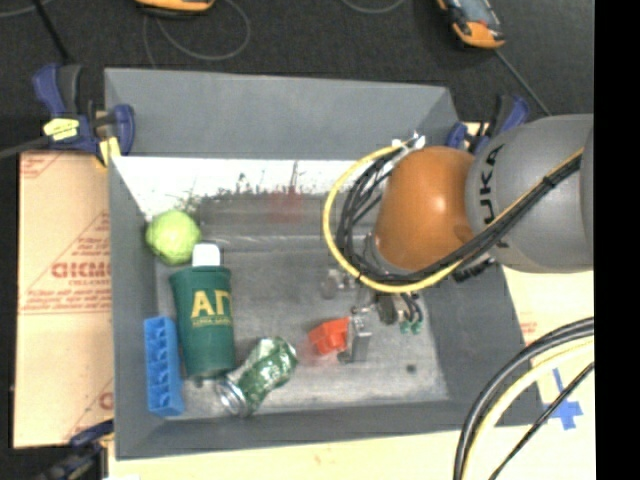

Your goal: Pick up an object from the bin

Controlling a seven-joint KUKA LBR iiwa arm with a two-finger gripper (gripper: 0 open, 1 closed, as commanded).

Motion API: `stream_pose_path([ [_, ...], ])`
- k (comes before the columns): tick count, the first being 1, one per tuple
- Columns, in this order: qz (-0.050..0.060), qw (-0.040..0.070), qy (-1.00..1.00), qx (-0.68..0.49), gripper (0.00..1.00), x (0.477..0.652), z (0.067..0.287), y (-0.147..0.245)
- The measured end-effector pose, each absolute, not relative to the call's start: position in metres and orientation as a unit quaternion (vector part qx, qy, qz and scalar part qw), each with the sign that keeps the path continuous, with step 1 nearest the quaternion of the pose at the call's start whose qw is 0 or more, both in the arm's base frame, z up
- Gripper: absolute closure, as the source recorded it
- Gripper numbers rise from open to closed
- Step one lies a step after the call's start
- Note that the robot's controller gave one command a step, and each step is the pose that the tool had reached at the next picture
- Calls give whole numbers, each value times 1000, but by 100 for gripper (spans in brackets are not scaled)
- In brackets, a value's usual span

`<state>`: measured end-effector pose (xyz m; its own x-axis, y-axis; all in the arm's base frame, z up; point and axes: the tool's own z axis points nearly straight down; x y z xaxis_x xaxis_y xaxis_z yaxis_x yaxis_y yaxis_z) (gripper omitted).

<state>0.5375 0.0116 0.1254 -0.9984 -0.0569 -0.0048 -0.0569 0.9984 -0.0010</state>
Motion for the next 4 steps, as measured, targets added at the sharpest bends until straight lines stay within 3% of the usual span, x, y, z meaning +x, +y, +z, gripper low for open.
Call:
stream_pose_path([
  [1,-1,0,1000,-31,0,546,112,11],
  [2,0,0,999,44,100,537,122,21],
  [3,0,0,999,44,100,537,122,21],
  [4,0,2,1000,31,100,550,256,40],
])
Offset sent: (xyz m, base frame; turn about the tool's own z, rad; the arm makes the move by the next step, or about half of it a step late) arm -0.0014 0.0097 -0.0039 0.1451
